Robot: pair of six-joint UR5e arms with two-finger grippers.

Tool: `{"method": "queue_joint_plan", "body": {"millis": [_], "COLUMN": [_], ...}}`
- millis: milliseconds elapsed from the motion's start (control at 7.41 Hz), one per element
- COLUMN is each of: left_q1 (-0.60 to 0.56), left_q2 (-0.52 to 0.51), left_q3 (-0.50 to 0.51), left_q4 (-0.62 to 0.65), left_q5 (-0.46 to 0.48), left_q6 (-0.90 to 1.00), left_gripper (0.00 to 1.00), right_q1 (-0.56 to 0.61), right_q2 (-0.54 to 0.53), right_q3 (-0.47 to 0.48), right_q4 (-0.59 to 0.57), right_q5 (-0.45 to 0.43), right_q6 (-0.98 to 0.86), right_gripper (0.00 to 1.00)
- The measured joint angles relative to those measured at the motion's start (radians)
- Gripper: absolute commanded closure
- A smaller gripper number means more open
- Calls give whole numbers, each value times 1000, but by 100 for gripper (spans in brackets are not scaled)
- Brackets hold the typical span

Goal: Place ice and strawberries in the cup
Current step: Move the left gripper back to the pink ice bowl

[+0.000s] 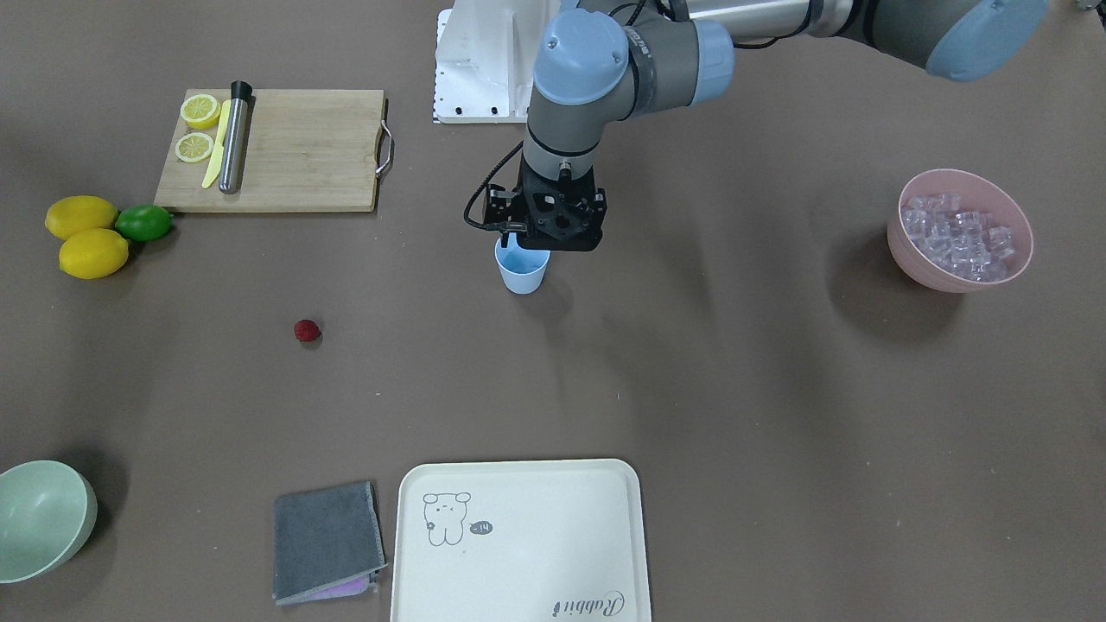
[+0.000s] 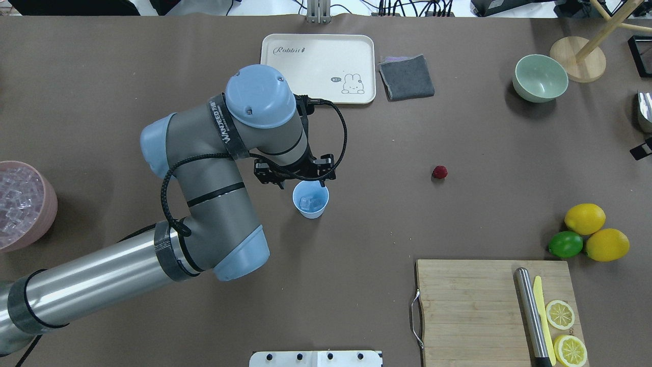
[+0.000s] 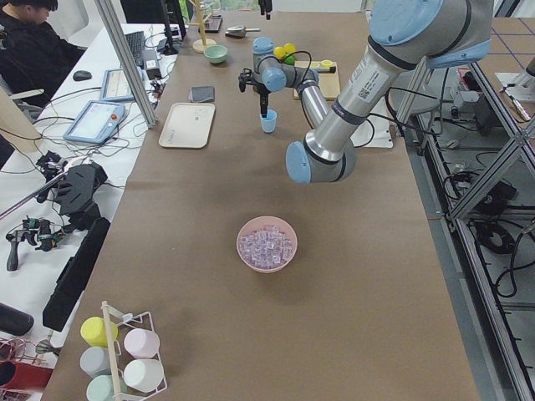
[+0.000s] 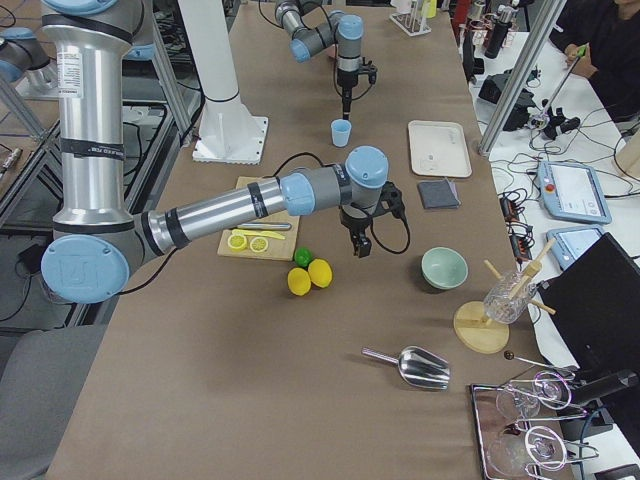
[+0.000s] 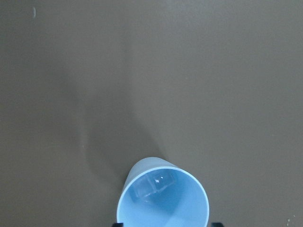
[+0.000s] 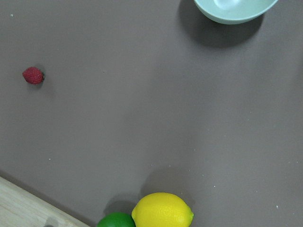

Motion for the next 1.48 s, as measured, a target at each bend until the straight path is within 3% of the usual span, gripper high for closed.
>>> {"method": "queue_joint_plan", "body": {"millis": [270,539,1214,1484], "left_q1": [-72,-171,-457,-531], "left_q2": [189,355,754,859], "left_q3": [-143,-218,-256,-253], "left_q4": [10,10,-48,-78], "left_q5": [-4,-45,-94,-123], "left_q6": [228,485,1057,1174], "left_gripper": [3,2,2,2], "right_q1": [0,0,-1,-1], "right_q2": [1,2,1,0], "right_q3": [0,0,-3,-2], "right_q4": [0,0,0,0], "right_q5": [-1,-2,-3,-2], "right_q6": [0,-1,-8,-6], "right_gripper": [0,0,0,0]}}
